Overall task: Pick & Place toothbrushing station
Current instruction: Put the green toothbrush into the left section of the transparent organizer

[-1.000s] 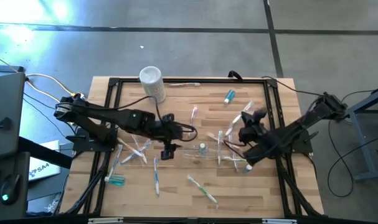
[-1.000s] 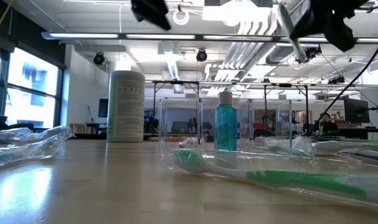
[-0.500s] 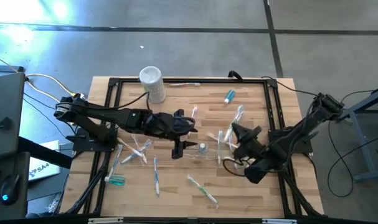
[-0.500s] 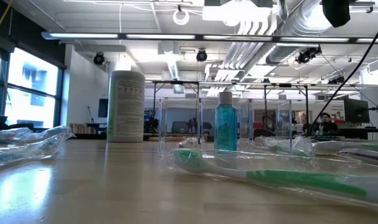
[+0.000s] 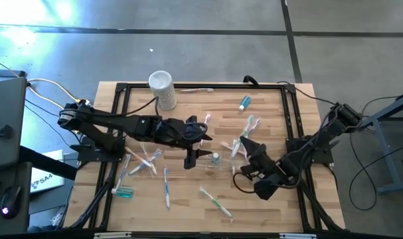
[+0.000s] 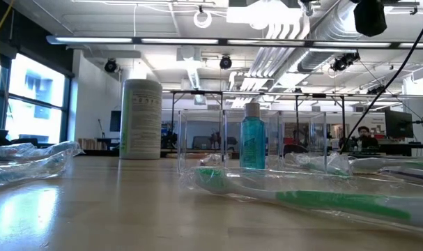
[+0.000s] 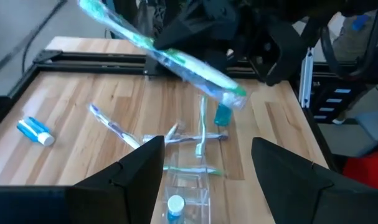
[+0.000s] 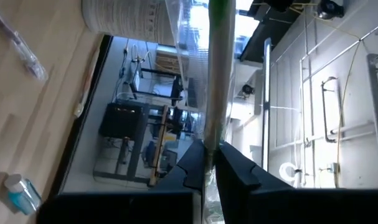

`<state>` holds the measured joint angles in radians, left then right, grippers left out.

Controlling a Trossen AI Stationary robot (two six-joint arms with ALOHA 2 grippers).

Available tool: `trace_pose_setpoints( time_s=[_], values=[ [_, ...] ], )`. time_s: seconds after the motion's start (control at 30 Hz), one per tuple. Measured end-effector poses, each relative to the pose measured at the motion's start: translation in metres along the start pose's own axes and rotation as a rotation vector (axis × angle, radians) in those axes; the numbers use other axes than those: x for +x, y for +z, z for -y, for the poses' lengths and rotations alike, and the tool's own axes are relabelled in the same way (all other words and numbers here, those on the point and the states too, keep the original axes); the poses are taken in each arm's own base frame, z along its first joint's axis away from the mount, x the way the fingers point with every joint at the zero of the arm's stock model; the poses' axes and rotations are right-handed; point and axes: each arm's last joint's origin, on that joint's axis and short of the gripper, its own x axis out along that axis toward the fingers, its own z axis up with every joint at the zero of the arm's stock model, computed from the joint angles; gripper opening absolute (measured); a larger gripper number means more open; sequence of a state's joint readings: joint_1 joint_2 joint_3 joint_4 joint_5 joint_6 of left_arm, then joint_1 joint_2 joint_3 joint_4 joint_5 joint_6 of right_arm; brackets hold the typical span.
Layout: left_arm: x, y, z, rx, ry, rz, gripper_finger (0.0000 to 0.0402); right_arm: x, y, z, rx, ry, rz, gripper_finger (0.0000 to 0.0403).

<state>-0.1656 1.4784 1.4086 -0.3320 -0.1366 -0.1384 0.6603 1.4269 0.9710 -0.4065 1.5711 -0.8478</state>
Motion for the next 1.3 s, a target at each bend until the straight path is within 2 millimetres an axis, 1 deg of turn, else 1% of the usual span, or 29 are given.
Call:
trace_pose_setpoints(
  time_s=[0.2, 0.3, 0.43, 0.47, 0.57, 0.6, 0.7, 0.8, 0.9, 1.0, 1.07, 1.2, 1.3],
  values=[
    [0.002, -0.001, -0.016, -0.04, 0.027, -0.026, 0.0234, 0.008, -0.001, 0.0, -0.028, 0.005, -0.03, 0.0011],
    [0.002, -0.001, -0.019, -0.043, 0.033, -0.028, 0.0234, 0.016, -0.002, 0.0, -0.043, 0.01, -0.056, 0.0011],
    [0.002, -0.001, -0.018, -0.043, 0.025, -0.029, 0.0234, 0.032, -0.005, -0.001, -0.055, 0.025, -0.112, 0.0011],
    [0.002, -0.001, -0.018, -0.043, 0.013, -0.03, 0.0234, 0.037, -0.006, -0.001, -0.086, 0.037, -0.12, 0.0011],
    [0.002, -0.001, -0.017, -0.044, -0.007, -0.033, 0.0234, 0.05, -0.006, 0.0, -0.25, 0.093, -0.105, 0.0011],
    [0.002, -0.001, -0.017, -0.044, -0.009, -0.033, 0.0234, 0.053, -0.005, 0.001, -0.255, 0.107, -0.092, 0.0011],
    [0.002, -0.002, -0.017, -0.043, -0.01, -0.042, 0.0234, 0.061, 0.0, 0.01, -0.145, 0.104, -0.08, 0.0011],
    [0.002, -0.003, -0.017, -0.041, -0.008, -0.053, 0.0234, 0.062, 0.005, 0.017, -0.1, 0.104, -0.019, 0.0011],
    [0.002, -0.002, -0.022, -0.047, 0.003, -0.055, 0.0234, 0.061, 0.01, 0.022, -0.147, 0.108, 0.09, 0.0011],
    [-0.009, 0.002, -0.025, -0.061, 0.012, -0.041, 0.0234, 0.058, 0.014, 0.026, -0.215, 0.092, 0.184, 0.0011],
    [-0.021, 0.006, -0.026, -0.076, 0.012, -0.018, 0.0234, 0.056, 0.016, 0.029, -0.267, 0.073, 0.22, 0.0011],
    [-0.042, 0.015, -0.028, -0.082, 0.013, 0.04, 0.0234, 0.054, 0.019, 0.04, -0.213, 0.02, 0.272, 0.0011],
    [-0.044, 0.017, -0.03, -0.09, -0.035, 0.049, 0.0234, 0.054, 0.02, 0.043, -0.243, -0.009, 0.3, 0.0011]
  ],
)
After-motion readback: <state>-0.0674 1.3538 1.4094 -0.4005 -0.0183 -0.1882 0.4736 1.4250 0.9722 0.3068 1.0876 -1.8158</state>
